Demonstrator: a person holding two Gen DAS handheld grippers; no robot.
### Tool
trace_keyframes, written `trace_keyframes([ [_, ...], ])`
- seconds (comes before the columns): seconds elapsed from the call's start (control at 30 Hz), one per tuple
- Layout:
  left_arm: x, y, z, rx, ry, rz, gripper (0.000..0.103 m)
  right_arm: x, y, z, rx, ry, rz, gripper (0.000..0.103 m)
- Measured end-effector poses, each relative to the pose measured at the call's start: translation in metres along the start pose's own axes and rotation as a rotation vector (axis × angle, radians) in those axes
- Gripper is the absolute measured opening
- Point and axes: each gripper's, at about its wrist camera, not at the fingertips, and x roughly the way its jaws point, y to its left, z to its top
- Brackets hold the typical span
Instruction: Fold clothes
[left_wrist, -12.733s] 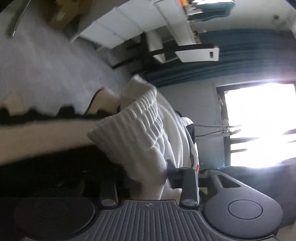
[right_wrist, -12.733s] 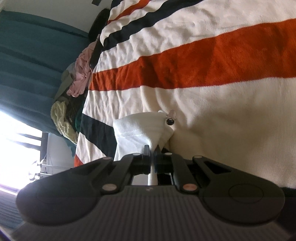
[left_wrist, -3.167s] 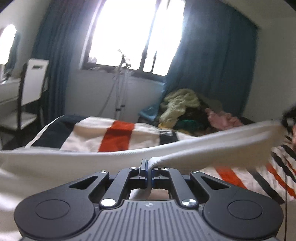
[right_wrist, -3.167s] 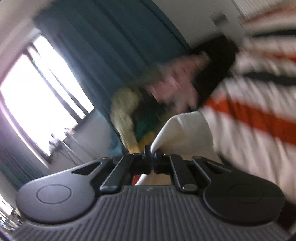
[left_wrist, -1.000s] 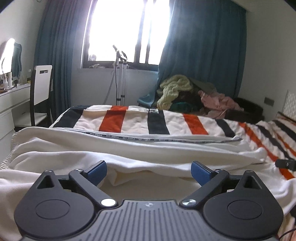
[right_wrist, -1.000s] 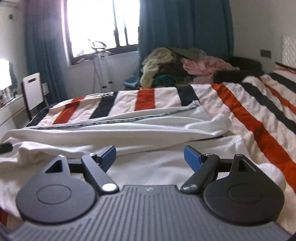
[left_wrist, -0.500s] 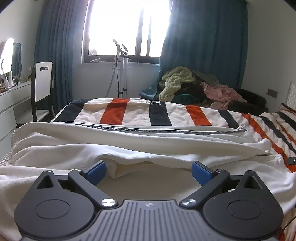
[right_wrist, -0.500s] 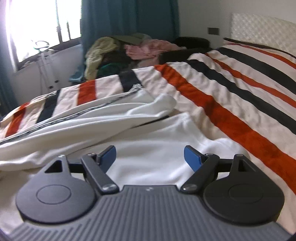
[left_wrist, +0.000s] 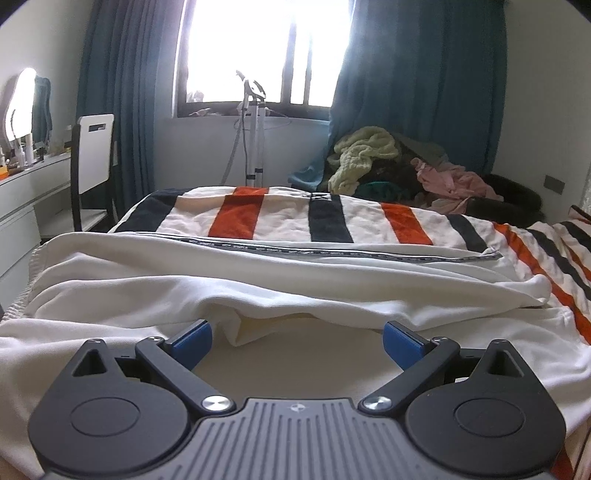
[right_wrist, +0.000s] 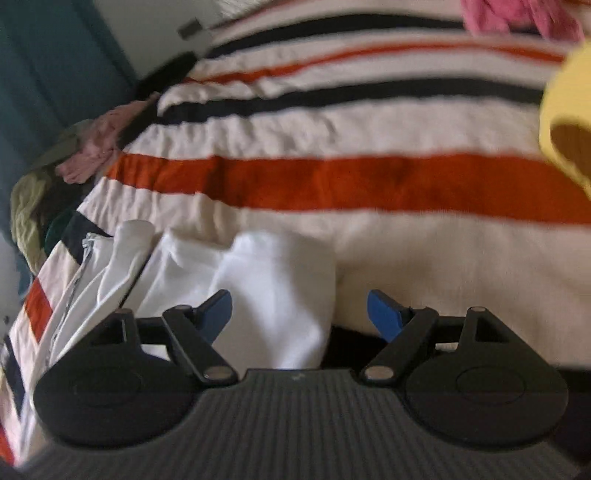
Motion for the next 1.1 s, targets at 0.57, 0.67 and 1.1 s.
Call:
trace_keyframes([
  [0.57, -0.008, 0.041, 0.002, -0.211, 0.031, 0.075, 0.1, 0.03, -0.014, 0.0, 0.23, 0.113, 0.151, 0.035],
  [0.67, -0.021, 0.082, 0.004, -0.373, 0.033, 0.093, 0.1, 0.023, -0.015, 0.003, 0.234, 0.094, 0.17, 0.009],
  [1.1, -0.086, 0.267, -0.017, -1.047, 0.019, 0.141, 0.1, 0.011, -0.031, 0.019, 0.338, 0.069, 0.302, 0.006],
])
